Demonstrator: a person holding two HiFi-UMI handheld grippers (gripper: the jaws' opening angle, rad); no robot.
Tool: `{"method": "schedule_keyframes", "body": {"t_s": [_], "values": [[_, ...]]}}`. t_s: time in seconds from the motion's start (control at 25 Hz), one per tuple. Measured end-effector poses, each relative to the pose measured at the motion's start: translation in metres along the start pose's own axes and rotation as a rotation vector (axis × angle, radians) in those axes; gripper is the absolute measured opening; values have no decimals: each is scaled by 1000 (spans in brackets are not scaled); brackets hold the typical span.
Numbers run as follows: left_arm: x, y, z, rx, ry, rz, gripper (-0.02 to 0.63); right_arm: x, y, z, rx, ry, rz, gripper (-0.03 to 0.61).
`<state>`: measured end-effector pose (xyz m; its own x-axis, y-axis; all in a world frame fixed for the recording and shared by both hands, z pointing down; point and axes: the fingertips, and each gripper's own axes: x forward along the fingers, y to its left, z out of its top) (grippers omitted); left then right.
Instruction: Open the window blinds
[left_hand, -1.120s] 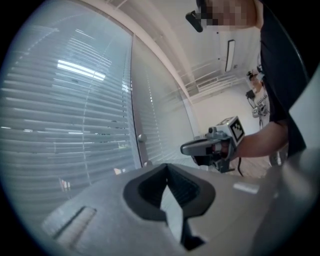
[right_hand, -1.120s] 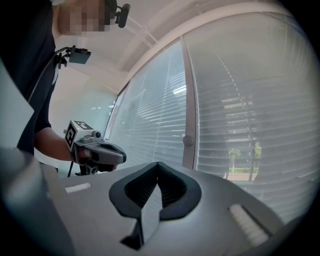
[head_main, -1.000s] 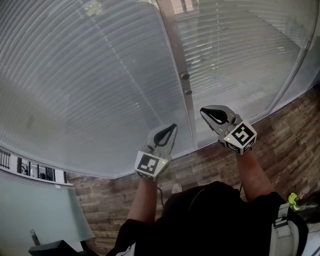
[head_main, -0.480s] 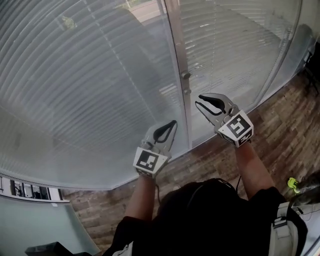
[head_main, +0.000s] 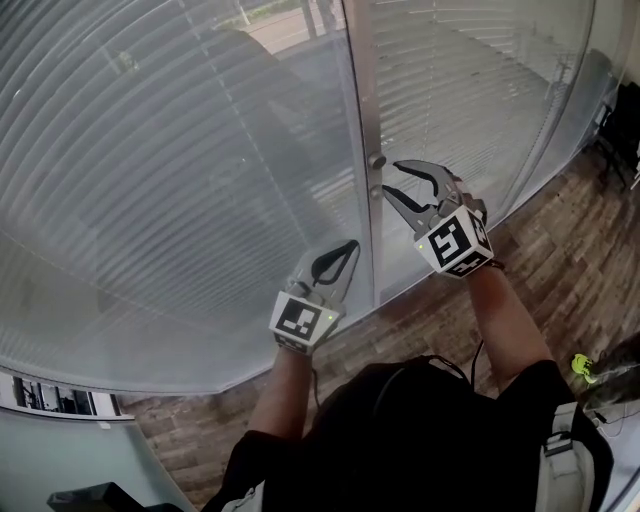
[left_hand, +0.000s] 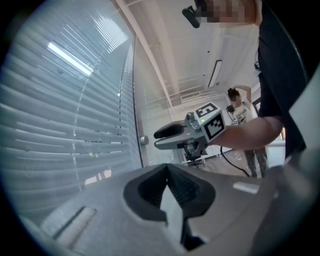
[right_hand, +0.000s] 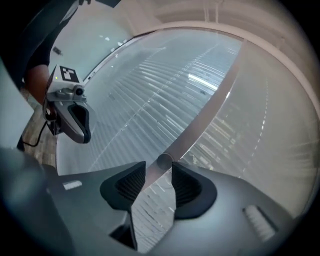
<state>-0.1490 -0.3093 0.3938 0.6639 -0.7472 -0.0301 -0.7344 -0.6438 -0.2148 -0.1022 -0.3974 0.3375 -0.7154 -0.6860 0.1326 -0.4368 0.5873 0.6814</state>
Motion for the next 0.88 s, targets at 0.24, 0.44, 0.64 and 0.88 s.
{"method": "schedule_keyframes", "body": {"t_s": [0.24, 0.44, 0.64, 0.88], "values": [[1, 3, -1, -18, -6, -12, 5, 23, -3, 1, -261, 126, -44, 196], [-2, 4, -5, -18, 7, -20, 5, 33, -6, 3, -355, 162, -77, 204], [-6, 7, -5, -16, -2, -15, 5, 38, -5, 2, -401, 189, -89, 185], [-13, 4, -6, -30, 4, -20, 3, 37, -4, 3, -429, 206, -118, 127]]}}
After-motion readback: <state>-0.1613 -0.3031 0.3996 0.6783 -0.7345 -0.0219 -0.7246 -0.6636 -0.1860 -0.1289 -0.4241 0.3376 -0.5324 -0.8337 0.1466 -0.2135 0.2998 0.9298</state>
